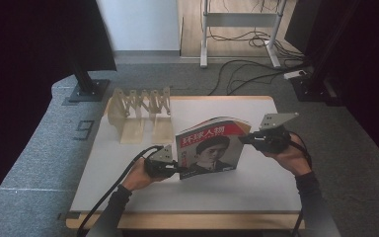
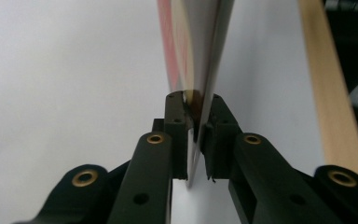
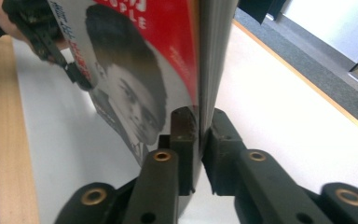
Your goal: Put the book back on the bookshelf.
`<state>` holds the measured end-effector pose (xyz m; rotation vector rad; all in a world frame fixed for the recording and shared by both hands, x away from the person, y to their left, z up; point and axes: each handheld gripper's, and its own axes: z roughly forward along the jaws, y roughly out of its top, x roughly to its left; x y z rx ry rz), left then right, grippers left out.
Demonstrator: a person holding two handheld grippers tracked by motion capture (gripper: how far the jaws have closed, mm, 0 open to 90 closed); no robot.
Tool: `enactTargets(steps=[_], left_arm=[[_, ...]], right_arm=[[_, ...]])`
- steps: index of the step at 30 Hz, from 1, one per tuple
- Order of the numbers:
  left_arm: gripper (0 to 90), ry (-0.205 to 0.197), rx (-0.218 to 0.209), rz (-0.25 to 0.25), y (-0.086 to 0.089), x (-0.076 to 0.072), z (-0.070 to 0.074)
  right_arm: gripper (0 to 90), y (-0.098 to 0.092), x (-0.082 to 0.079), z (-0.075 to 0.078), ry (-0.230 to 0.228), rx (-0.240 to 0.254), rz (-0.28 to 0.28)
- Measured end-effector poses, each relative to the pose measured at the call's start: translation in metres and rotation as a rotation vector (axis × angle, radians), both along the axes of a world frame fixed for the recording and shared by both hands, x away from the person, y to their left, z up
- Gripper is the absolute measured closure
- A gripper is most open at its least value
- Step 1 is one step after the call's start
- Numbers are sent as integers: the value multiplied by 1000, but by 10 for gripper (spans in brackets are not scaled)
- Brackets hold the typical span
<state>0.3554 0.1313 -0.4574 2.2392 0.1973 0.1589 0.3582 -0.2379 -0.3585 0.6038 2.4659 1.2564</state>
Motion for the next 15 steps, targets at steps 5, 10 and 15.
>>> enactTargets(steps=[5,10,15], left_arm=[[757,-18,-23,3,-5,-1,21],[685,-11,-54,13,-5,-1,43],[619,-19,-72,21,-5,0,66]], right_arm=[[833,1,-2,1,-6,-18,2],[828,1,-2,1,-9,-18,-1],[827,2,-2,2,-11,-20,2]])
